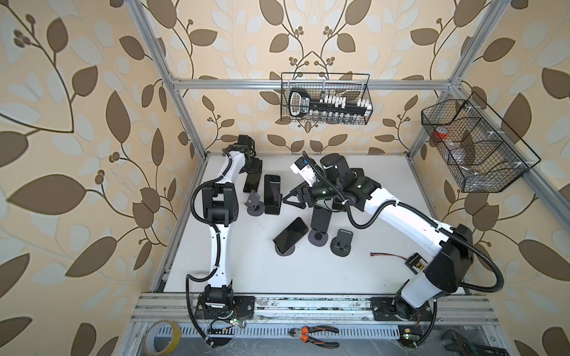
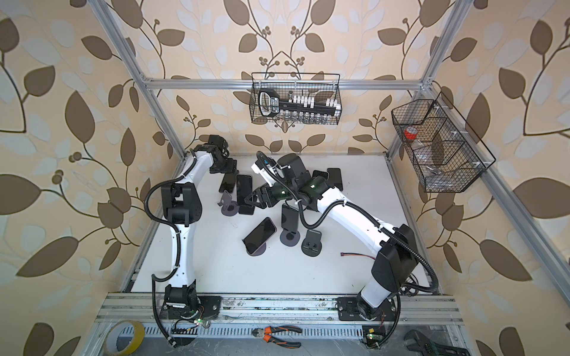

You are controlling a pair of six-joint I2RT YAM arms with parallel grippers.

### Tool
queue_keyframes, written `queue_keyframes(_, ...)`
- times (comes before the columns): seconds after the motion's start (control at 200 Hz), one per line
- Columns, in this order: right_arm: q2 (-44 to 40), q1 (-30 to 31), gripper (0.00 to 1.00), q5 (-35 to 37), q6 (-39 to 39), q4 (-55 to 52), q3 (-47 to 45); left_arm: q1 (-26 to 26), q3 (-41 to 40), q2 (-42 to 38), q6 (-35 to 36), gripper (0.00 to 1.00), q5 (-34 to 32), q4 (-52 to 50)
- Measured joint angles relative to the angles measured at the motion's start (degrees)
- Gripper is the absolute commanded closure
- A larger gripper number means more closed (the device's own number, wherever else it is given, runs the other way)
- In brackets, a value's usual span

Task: Remove the phone from the phone stand
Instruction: Place the phone at the top-left of the table.

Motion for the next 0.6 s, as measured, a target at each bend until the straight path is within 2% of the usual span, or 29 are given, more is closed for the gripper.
queue_keyframes(0.29, -1.1, 2.4, 0.34, 2.3, 0.4, -1.7, 2.4, 0.0, -2.4, -6.0, -0.9, 0.18, 1.6, 0.0)
queue_keyframes(0.6, -1.4, 5.5, 0.33, 6.9, 1.7, -4.7, 6.3, -0.3, -9.1, -19.4, -2.2, 0.19, 3.5, 0.5)
